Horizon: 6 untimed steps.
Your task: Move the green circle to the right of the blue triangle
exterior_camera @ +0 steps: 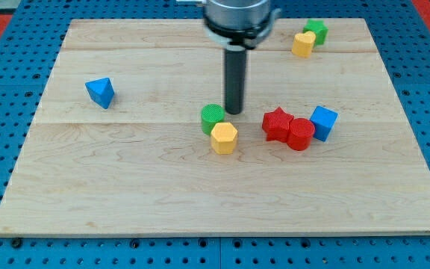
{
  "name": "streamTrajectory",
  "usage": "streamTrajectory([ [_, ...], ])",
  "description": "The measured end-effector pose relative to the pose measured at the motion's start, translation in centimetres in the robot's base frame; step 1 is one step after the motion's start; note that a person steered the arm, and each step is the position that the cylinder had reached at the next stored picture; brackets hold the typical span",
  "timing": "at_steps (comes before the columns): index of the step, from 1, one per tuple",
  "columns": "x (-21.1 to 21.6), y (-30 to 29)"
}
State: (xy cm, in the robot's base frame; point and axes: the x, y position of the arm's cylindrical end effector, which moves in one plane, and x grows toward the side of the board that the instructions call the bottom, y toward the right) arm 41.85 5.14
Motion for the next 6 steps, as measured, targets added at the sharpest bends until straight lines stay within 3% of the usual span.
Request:
streamTrajectory([
  [1,4.6,2.6],
  [2,5.3,-7.6],
  [3,1.8,-13.5],
  [5,4.1,-3.2],
  [6,1.1,-4.7],
])
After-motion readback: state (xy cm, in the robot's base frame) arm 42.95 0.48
